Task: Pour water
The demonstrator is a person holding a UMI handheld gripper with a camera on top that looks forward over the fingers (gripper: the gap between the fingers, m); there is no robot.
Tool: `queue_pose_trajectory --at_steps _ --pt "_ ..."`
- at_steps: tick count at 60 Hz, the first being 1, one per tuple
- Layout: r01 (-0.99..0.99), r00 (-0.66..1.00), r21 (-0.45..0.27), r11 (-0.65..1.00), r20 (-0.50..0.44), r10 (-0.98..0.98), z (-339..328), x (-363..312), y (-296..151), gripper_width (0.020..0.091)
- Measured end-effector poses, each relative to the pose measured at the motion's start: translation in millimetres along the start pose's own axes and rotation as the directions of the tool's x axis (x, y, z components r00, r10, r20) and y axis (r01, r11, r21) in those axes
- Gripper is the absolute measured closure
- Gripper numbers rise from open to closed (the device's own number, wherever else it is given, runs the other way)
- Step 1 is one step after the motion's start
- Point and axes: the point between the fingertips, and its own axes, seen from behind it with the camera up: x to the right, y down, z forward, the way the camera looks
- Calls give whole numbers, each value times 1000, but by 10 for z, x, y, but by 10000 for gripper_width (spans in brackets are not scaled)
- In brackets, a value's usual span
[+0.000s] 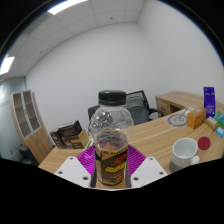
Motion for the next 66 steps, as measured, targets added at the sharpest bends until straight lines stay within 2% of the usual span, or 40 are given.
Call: queue_pose_trajectory --at_steps 4,8,14,18,28,34,38,44,52,62,66 --pt "-241 968 2 970 76 240 -63 -133 -280 713" --pt "-483 863 -7 876 166 477 -132 -124 -545 714" --pt "-766 605 -61 640 269 750 -220 -5 -911 716" --pt "-892 389 -111 439 305 869 -248 107 -1055 715" --pt "-978 -36 -208 27 292 956 -217 506 -1000 714" --pt "-960 -180 -254 -116 246 952 -247 592 -842 716" --pt "-951 -229 -261 -169 223 948 -144 686 -732 715" --pt "-942 -252 -273 -194 198 947 -124 716 -628 717" --pt "-948 -179 -292 -126 163 970 -160 671 -603 715" --pt "-930 192 -274 244 203 960 -281 685 -919 714" --pt "-870 398 -213 444 228 889 -289 813 -1133 714"
